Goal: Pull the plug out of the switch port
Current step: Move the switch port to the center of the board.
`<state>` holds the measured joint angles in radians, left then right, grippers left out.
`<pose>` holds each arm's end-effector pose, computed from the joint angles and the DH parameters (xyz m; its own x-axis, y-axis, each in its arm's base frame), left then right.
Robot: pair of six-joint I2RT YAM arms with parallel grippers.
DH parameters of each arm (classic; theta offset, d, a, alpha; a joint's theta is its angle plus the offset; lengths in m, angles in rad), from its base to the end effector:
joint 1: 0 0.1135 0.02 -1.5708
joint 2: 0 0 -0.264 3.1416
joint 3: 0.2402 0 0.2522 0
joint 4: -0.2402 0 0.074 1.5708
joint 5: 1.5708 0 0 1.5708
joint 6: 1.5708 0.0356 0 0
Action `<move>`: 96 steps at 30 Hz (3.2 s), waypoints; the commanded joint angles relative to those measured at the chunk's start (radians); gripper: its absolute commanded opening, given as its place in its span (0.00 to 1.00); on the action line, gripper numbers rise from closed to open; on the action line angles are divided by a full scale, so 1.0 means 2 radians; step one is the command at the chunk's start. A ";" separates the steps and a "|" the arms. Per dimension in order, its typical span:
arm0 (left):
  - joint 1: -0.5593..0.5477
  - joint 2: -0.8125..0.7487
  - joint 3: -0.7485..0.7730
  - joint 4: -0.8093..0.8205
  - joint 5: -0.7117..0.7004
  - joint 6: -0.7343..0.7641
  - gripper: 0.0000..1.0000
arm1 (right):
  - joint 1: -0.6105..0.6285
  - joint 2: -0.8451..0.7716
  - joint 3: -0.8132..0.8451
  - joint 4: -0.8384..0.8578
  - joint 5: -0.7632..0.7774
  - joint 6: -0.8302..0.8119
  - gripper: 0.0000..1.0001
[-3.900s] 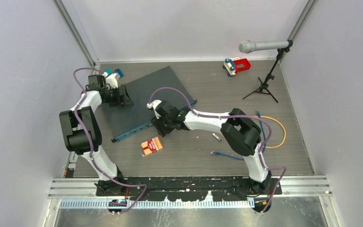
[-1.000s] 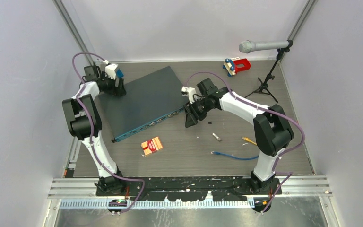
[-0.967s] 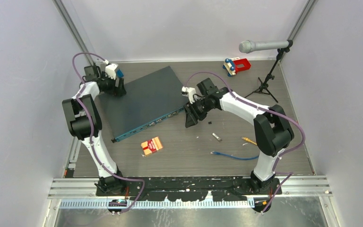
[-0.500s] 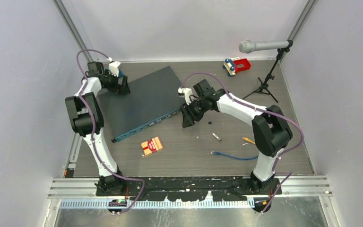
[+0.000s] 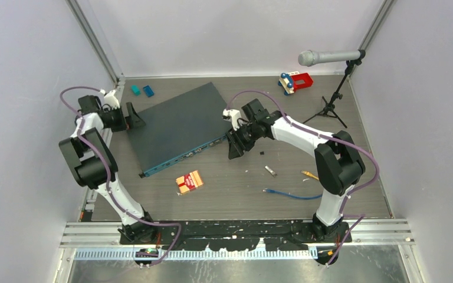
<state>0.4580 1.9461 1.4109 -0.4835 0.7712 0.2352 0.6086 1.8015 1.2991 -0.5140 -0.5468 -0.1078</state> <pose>0.3790 0.1591 0.2011 -0.7401 -0.1785 -0.6483 0.1885 0.8704 -0.4549 0.3003 0.2318 0.2164 -0.6168 -0.5418 -0.5709 -0.7838 0.4889 0.3829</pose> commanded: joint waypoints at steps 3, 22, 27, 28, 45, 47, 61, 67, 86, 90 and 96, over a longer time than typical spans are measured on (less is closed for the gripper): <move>-0.002 -0.053 -0.080 0.035 -0.137 -0.132 0.96 | 0.001 -0.006 -0.009 0.018 -0.015 -0.007 0.53; 0.002 -0.039 -0.082 0.198 -0.253 -0.235 0.98 | 0.001 0.012 -0.005 0.022 -0.022 -0.002 0.53; -0.003 0.020 -0.028 0.209 -0.210 -0.234 0.96 | 0.001 0.019 -0.002 0.018 -0.023 0.000 0.53; -0.004 0.031 -0.011 0.192 -0.205 -0.234 0.96 | 0.001 0.020 -0.002 0.017 -0.023 0.000 0.53; -0.048 0.014 -0.072 0.107 -0.158 -0.243 0.58 | 0.000 0.013 -0.005 0.011 -0.017 -0.003 0.53; -0.058 0.000 -0.093 0.107 -0.158 -0.242 0.55 | 0.000 0.013 -0.002 0.011 -0.015 0.002 0.53; -0.142 -0.008 -0.134 0.097 -0.148 -0.227 0.39 | -0.001 0.011 0.003 0.008 -0.003 0.011 0.53; -0.142 0.026 -0.103 0.053 -0.098 -0.216 0.17 | -0.002 0.014 0.009 0.004 -0.003 0.010 0.53; -0.205 0.049 -0.124 0.074 -0.022 -0.307 0.00 | -0.002 0.014 0.013 0.000 0.003 0.006 0.53; -0.223 0.056 -0.129 0.097 -0.022 -0.318 0.00 | -0.003 0.015 0.014 -0.002 0.002 0.007 0.52; -0.253 0.056 -0.134 0.110 -0.039 -0.326 0.00 | -0.003 0.010 0.011 -0.001 0.008 0.005 0.53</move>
<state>0.1059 1.9762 1.2434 0.0280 0.3405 -0.3054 0.6067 1.8484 1.2873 -0.5102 -0.5430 -0.0956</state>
